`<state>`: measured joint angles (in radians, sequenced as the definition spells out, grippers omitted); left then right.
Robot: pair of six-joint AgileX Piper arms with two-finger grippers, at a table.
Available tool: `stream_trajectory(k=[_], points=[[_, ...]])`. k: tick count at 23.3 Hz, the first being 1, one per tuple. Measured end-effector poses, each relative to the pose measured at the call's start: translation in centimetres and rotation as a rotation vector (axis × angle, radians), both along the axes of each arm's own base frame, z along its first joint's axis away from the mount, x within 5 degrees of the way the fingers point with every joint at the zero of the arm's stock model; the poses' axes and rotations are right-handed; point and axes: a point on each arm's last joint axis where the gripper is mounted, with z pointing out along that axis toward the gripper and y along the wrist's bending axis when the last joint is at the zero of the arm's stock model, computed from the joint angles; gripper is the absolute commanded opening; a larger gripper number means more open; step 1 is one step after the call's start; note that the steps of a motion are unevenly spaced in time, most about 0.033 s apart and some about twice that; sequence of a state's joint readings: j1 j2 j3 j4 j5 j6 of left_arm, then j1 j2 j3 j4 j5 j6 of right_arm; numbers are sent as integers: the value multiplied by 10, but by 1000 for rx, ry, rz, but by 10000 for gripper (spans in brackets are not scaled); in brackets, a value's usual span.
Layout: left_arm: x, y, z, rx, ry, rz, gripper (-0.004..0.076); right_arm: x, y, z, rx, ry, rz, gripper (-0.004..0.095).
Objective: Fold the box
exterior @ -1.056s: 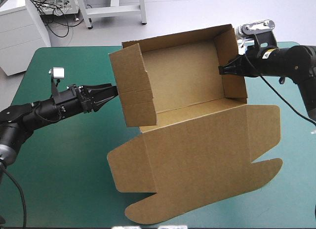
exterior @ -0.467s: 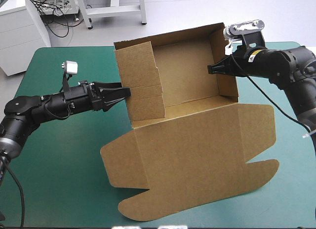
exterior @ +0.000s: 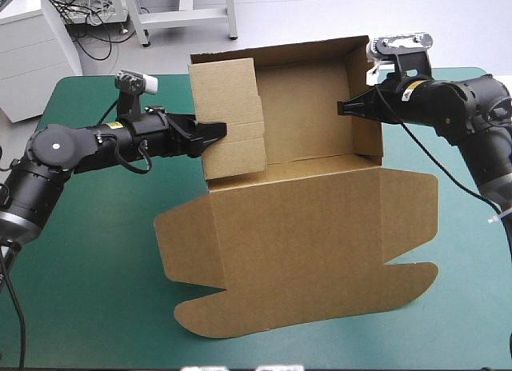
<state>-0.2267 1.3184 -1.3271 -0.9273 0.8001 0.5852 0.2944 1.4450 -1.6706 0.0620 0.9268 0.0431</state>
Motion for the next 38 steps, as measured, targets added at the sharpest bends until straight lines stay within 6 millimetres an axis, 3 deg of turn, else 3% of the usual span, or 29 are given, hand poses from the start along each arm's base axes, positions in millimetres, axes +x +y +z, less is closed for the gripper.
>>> stream_trajectory(k=[8,14,18,25,31,38], points=[[14,-27,20,321,84,198,511,6,2,-6,36,30,-22,-16],[29,-46,18,363,158,244,440,11,6,-13,53,70,-18,-16],[32,-48,15,370,195,281,225,16,9,-21,59,115,-18,-16],[34,-42,9,461,220,316,-27,20,13,-32,78,190,-13,-16],[45,-48,-14,525,313,308,-31,19,13,-42,38,284,-11,-18],[57,-58,-47,602,459,266,-32,32,17,-80,-45,486,4,-17]])
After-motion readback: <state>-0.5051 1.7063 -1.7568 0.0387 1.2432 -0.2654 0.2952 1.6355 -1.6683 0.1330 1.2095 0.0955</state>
